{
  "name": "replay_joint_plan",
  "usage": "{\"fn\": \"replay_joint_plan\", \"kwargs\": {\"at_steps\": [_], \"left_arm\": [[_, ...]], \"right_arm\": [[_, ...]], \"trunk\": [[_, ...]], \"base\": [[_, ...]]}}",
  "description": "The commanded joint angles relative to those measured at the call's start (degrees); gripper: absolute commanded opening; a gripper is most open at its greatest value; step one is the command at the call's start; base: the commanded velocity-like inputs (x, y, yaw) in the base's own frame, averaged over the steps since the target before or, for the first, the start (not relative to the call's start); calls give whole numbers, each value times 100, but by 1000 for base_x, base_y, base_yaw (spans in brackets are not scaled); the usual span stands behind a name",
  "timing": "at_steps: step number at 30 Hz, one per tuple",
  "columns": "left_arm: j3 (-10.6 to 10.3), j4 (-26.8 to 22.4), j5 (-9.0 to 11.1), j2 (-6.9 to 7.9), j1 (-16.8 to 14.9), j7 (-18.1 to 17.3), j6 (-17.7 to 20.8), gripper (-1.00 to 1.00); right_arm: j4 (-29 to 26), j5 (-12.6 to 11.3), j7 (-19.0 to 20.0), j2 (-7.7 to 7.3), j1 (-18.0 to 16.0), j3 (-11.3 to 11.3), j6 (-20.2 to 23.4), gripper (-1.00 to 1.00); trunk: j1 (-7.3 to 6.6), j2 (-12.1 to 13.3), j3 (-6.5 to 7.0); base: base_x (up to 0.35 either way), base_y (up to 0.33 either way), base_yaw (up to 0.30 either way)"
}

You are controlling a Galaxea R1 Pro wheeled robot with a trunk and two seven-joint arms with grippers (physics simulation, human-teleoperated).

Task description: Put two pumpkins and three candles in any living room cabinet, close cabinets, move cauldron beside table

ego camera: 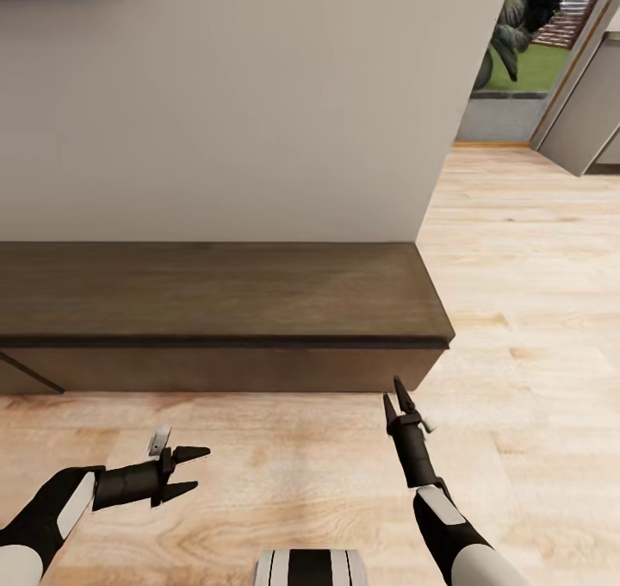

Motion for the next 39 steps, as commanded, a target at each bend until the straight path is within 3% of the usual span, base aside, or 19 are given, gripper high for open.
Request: {"fn": "replay_joint_plan", "kwargs": {"at_steps": [1,7,24,30,35,39], "left_arm": [[0,0,3,0,0,0,0,100],[3,0,12,0,0,-2,0,100],[0,0,26,0,0,-9,0,100],[0,0,28,0,0,-9,0,100],[7,0,33,0,0,-9,0,100],[8,0,33,2,0,-9,0,100]], "right_arm": [[0,2,9,-1,0,0,0,100],[0,-3,11,-2,1,0,0,100],[94,-12,-43,3,-1,-7,-1,100],[169,-53,-221,-1,-3,-18,-12,100],[270,-267,-448,-2,-2,-236,-17,100],[287,-281,-470,3,0,-271,-17,100]], "trunk": [[0,0,0],[0,0,0],[-44,23,377],[-44,23,377],[-44,23,377],[-44,23,377]], "base": [[269,0,0],[80,0,0],[2,0,0],[0,0,0],[25,0,0],[142,0,0]]}}
